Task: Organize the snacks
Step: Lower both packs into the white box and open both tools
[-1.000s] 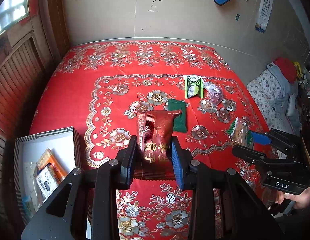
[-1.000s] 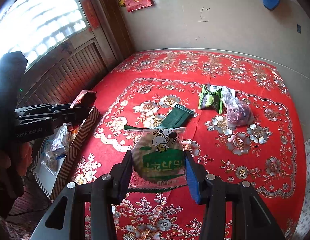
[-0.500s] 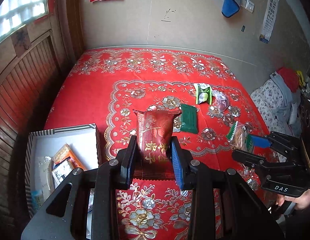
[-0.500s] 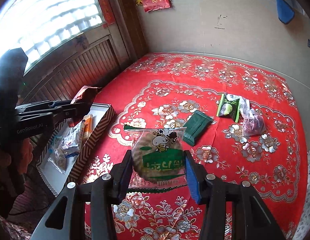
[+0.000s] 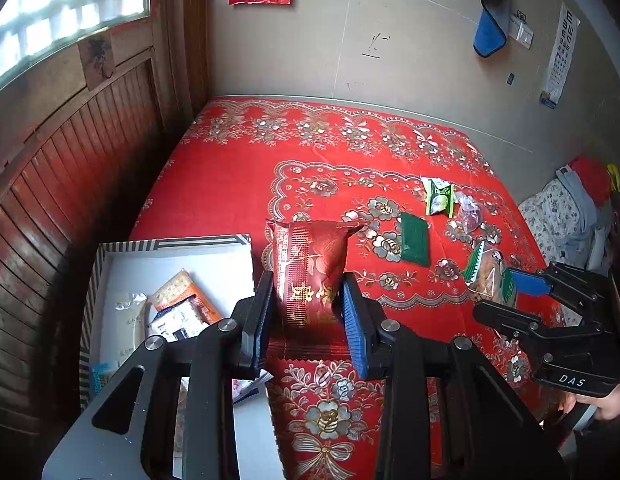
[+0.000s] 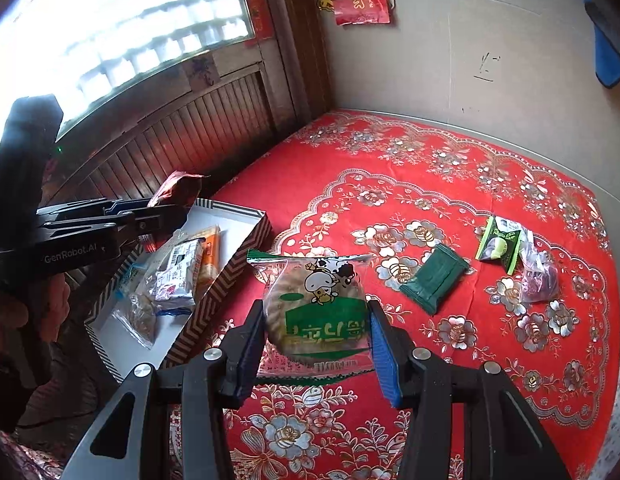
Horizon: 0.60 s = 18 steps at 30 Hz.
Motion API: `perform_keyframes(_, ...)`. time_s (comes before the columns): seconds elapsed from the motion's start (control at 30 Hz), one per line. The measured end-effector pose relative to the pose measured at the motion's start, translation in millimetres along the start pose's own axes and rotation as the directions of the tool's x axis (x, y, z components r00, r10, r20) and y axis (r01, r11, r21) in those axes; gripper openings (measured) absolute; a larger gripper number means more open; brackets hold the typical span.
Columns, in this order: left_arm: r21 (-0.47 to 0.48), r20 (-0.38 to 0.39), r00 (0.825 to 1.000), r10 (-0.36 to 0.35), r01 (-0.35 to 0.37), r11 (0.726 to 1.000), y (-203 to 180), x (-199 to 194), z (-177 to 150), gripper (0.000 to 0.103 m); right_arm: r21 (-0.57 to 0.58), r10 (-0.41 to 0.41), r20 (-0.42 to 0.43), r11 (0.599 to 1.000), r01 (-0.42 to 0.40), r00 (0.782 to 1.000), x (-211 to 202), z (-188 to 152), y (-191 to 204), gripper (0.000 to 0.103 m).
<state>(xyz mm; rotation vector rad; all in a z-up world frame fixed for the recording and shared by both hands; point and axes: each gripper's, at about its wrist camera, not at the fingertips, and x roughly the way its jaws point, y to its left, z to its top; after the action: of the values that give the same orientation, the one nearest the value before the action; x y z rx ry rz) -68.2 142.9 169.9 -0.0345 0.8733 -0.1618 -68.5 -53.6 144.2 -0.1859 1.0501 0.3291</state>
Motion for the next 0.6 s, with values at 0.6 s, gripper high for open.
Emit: perform_keyframes(0.6,-0.132,-0.03,0.991,0.134,-0.136,0.982,71.8,-26.6,-41.7,0.031,-0.096,0.138,-0.059,0.985,-0.143,0.989,43.6,13.5,71.6,0.047)
